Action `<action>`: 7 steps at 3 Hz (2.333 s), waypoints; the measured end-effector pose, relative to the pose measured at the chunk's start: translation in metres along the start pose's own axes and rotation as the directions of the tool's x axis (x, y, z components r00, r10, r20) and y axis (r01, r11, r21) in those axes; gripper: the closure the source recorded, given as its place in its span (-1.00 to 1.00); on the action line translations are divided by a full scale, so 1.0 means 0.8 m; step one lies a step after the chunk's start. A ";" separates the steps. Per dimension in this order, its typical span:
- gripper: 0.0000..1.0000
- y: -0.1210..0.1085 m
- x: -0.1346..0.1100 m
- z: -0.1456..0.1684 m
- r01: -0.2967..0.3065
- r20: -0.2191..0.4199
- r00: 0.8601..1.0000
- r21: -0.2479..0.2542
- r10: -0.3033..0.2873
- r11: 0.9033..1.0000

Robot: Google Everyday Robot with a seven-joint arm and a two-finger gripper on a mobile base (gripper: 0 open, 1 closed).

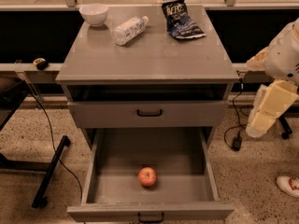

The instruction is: Pick apple from middle drawer and place on counter

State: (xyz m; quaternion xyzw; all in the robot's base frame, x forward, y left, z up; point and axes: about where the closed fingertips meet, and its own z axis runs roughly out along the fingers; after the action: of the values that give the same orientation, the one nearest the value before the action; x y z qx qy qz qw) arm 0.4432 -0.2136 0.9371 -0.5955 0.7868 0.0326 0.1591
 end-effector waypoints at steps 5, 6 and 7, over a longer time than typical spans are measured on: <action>-1.00 0.075 0.020 0.213 -0.014 0.363 0.929 -0.144 0.067 0.989; -1.00 0.061 0.025 0.260 -0.052 0.476 0.876 -0.072 0.081 0.996; -1.00 0.050 0.026 0.264 -0.057 0.483 0.873 -0.034 0.066 0.998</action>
Offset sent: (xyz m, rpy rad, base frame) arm -0.0033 0.0041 -0.1001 0.1422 -0.0078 0.1796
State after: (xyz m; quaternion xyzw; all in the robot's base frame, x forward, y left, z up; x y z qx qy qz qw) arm 0.4453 -0.1708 0.7257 -0.5446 0.7404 0.1924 0.3439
